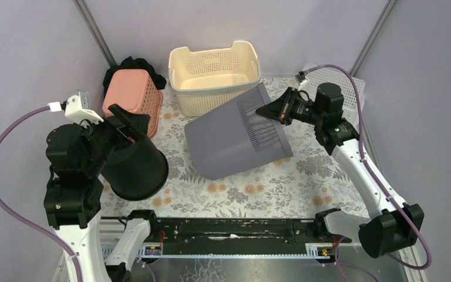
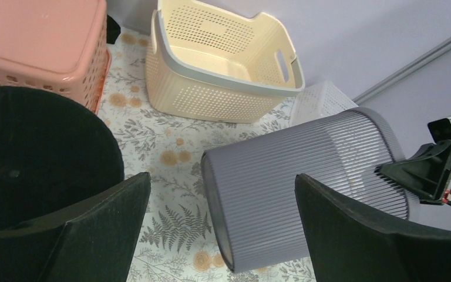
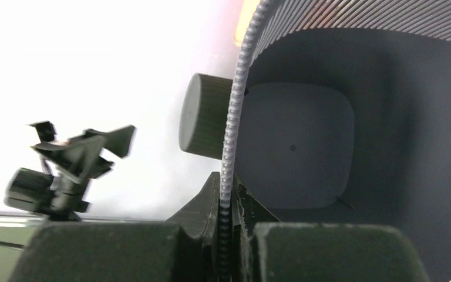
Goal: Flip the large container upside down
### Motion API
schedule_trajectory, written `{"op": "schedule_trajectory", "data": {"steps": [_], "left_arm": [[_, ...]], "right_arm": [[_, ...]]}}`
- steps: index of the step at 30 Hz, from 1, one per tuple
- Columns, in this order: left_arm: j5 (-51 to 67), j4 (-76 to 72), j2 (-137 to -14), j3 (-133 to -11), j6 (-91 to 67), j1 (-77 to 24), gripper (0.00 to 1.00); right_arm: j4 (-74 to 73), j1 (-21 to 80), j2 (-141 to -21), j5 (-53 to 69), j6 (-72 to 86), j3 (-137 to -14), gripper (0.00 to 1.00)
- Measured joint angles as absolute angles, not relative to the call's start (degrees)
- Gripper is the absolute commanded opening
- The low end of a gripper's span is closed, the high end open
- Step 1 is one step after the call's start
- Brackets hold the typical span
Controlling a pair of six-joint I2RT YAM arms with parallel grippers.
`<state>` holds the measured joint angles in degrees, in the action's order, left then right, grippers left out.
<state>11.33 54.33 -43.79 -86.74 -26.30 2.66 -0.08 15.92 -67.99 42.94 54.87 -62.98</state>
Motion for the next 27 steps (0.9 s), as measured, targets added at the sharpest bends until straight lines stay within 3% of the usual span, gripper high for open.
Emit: {"op": "schedule_trajectory", "data": {"steps": [7,13,27], "left_arm": [[10.1,54.3,-45.1,-84.4,-26.3,2.7,1.00],[10.3,53.4,-48.5,-84.4,-26.5,2.7,1.00],[16.4,46.0,-53.3,-82.7,-29.2,2.7,1.00]], "right_arm": [[34.7,6.4,-70.3,50.1,78.0,-50.4,0.00],[70.1,5.3,-84.3,49.4,100.4,-45.4,0.00],[86.1,7.7,-88.2,41.1,108.4,-31.8,0.00]]}}
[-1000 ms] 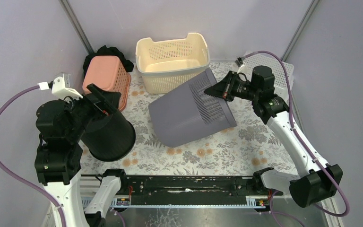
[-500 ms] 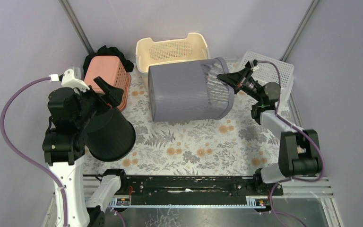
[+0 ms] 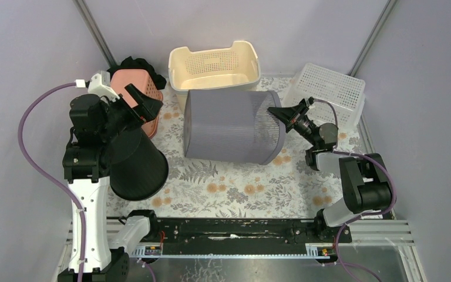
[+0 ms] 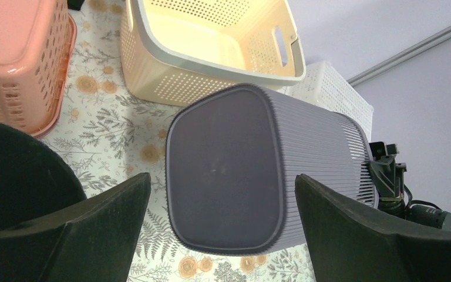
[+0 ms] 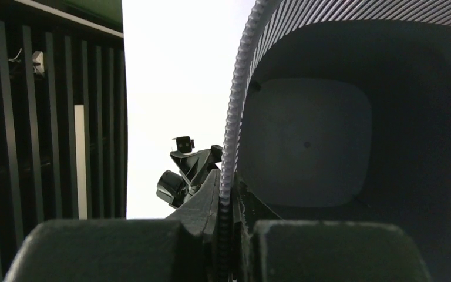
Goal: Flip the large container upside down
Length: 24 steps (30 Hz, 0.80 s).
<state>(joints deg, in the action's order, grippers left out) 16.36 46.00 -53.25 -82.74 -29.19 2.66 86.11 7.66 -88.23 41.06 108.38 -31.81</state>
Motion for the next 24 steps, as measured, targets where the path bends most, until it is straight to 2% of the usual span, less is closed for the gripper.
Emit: {"op": "schedule_trajectory", "data": {"steps": [15,24], "left_arm": [[20.3,41.4,-53.8,-76.4,-30.1,2.7,1.00],[22.1,37.7,-56.4,-71.6,-31.4,2.7,1.00]], "right_arm": [[86.1,21.6,-96.1,29.1,104.4,-32.2,0.00],[87.8,24.6,-99.5,23.4,103.7,-34.4,0.00]]}}
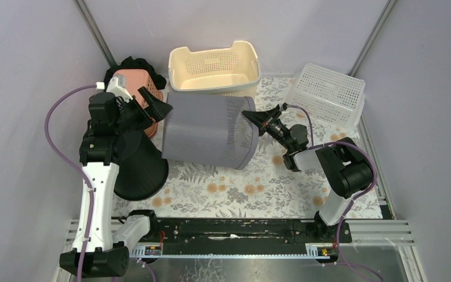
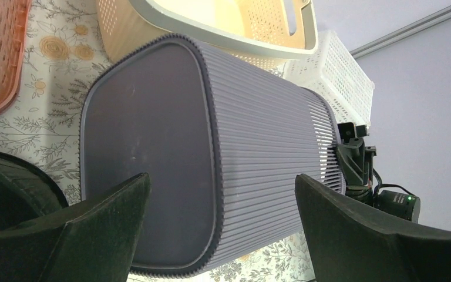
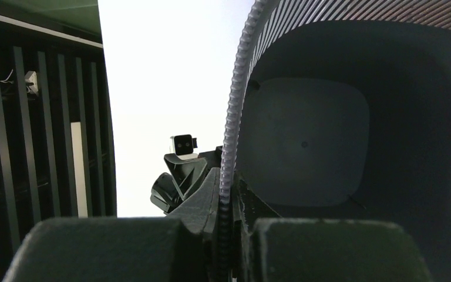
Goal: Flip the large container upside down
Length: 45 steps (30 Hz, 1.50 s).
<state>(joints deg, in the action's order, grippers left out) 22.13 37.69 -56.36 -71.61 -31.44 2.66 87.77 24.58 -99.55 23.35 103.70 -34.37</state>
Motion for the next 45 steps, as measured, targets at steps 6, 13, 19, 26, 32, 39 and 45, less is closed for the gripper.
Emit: {"op": "schedule_trajectory", "data": {"steps": [6,13,19,26,32,39,45], "left_arm": [[23.2,33.8,-58.5,-70.1,-33.0,2.1,1.00],[21.8,27.6,-63.1,-70.3,-35.5,-3.1,1.00],[16.4,25.0,-65.1,-73.3,-35.7,-7.4,1.00],[13.1,24.5,-66.4,-78.5,-36.3,-10.8,1.00],[11.5,22.4,-67.5,-83.2,-36.9,-14.9,1.00],[12.2,21.3,-69.9,-84.7,-38.2,-24.1,1.00],[12.0,20.9,-72.1,-84.1,-39.0,-30.9,1.00]], "right_arm": [[87.8,26.0,-102.1,21.8,103.3,-37.0,0.00],[88.2,26.0,-103.9,20.6,103.4,-38.3,0.00],[88.2,25.3,-104.0,19.1,103.6,-38.5,0.01],[87.5,25.1,-104.3,18.8,104.6,-39.0,0.31],[87.7,25.1,-104.5,22.6,104.8,-39.4,0.59],[87.7,24.8,-106.1,27.3,103.7,-31.3,0.69],[84.4,20.0,-104.5,30.5,97.7,-25.1,0.72]]}}
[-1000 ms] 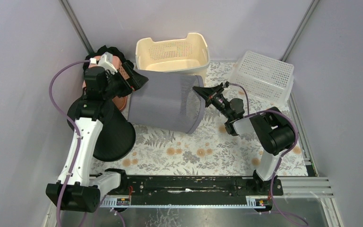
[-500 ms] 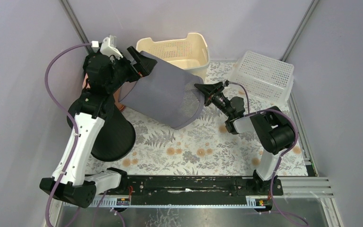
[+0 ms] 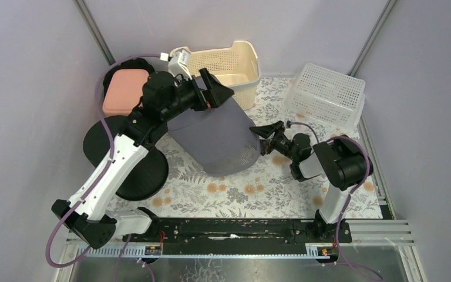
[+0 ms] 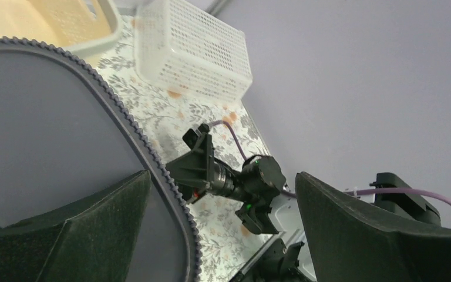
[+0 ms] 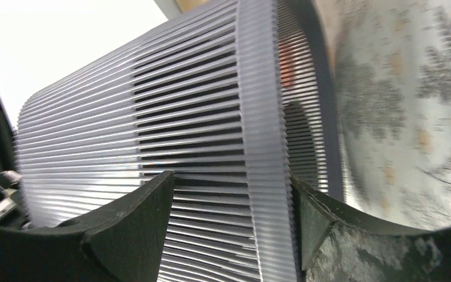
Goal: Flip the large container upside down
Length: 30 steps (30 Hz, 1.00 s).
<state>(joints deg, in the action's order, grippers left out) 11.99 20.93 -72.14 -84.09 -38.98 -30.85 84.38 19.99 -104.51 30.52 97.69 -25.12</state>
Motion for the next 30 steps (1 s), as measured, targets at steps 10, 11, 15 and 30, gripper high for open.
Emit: {"op": "schedule_trajectory", "data": {"steps": [10,11,15,30], "left_arm": [[11.4,19.1,-72.5,-80.1,-40.0,-38.1,1.00],[11.4,19.1,-72.8,-79.6,-40.2,-38.7,1.00],[11.3,19.2,-74.7,-79.0,-40.3,-40.2,1.00],[11.6,18.0,-80.1,-81.8,-39.7,-41.5,1.00]], "right_arm": [[42.1,12.7,-86.7,29.3,70.2,-26.3,0.87],[37.2,12.2,-85.5,28.6,67.0,-27.3,0.88],[22.1,9.4,-82.9,25.9,55.5,-31.4,0.89],[0.6,-14.0,-78.1,8.8,42.8,-41.5,0.71]]}}
